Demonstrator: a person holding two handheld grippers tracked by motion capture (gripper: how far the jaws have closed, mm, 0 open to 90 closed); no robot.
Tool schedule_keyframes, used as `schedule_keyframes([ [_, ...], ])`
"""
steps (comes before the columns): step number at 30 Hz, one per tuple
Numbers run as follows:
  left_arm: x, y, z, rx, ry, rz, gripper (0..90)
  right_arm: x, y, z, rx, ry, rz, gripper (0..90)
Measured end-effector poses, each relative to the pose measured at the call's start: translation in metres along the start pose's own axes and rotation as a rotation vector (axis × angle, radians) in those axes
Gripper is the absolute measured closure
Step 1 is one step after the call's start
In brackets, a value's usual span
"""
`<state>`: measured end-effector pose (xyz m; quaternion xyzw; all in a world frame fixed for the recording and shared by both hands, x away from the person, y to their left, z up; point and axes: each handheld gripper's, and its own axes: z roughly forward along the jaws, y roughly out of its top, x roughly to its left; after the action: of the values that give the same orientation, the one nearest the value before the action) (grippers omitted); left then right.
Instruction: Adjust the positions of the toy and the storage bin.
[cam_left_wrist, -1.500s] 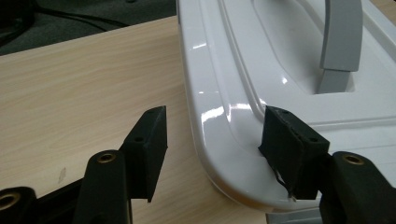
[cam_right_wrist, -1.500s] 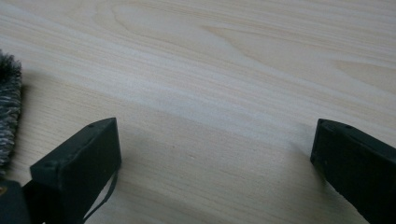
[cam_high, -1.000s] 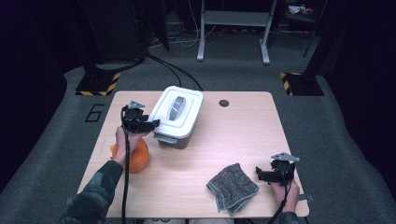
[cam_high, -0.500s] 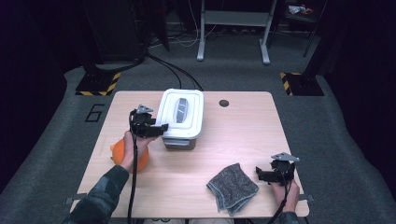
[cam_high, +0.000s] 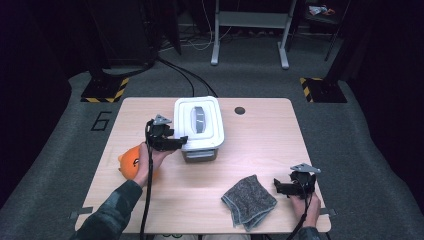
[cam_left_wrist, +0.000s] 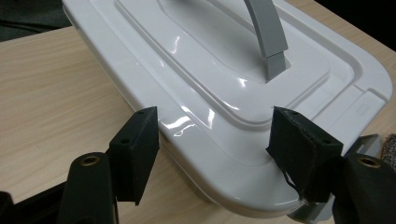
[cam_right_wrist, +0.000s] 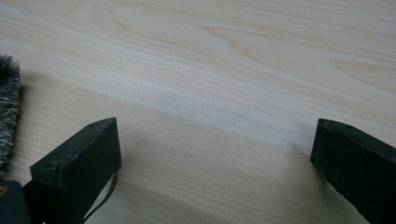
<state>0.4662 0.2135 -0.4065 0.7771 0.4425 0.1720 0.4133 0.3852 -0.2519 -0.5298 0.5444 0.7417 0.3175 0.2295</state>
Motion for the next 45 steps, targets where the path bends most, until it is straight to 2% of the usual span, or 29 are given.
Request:
schedule_keyframes([
  [1,-0.001,0.000,0.001,0.000,-0.003,-0.008,32.8,0.000,0.000,0.000,0.000,0.000,0.000,0.8],
  [2,0.000,0.000,0.001,0.005,-0.008,0.006,32.8,0.000,0.000,0.000,0.000,0.000,0.000,0.8],
  [5,-0.003,0.000,0.004,0.002,-0.018,-0.006,32.8,0.000,0.000,0.000,0.000,0.000,0.000,0.8],
  [12,-0.013,0.001,0.007,0.003,-0.043,0.018,32.9,0.000,0.000,0.000,0.000,0.000,0.000,0.8],
  [14,-0.015,0.001,0.009,-0.008,-0.043,0.010,32.9,0.000,0.000,0.000,0.000,0.000,0.000,0.8],
  [16,-0.017,0.002,0.010,-0.003,-0.045,0.024,32.8,0.000,0.000,0.000,0.000,0.000,0.000,0.8],
  [22,-0.023,0.003,0.014,-0.012,-0.052,0.018,32.8,0.000,0.000,0.000,0.000,0.000,0.000,0.8],
  [25,-0.027,0.004,0.016,-0.009,-0.060,0.029,32.6,0.000,0.000,0.000,-0.001,0.001,0.000,0.9],
  [28,-0.033,0.005,0.019,-0.018,-0.060,0.017,32.2,0.000,0.000,0.000,-0.001,0.001,0.000,1.0],
  [31,-0.035,0.006,0.020,-0.011,-0.059,0.031,31.8,0.000,0.000,0.000,0.000,0.002,0.003,1.0],
  [32,-0.037,0.005,0.022,-0.023,-0.059,0.019,31.4,0.000,0.000,0.000,0.000,0.001,0.004,1.0],
  [34,-0.038,0.006,0.022,-0.017,-0.061,0.026,31.3,0.000,0.000,0.000,-0.002,0.001,0.000,1.0],
  [42,-0.051,0.007,0.029,-0.031,-0.058,0.006,30.6,0.000,0.000,0.000,-0.001,0.001,0.000,1.0],
  [45,-0.053,0.008,0.030,-0.030,-0.056,0.024,30.1,0.000,0.000,0.000,-0.002,0.001,0.000,1.0],
])
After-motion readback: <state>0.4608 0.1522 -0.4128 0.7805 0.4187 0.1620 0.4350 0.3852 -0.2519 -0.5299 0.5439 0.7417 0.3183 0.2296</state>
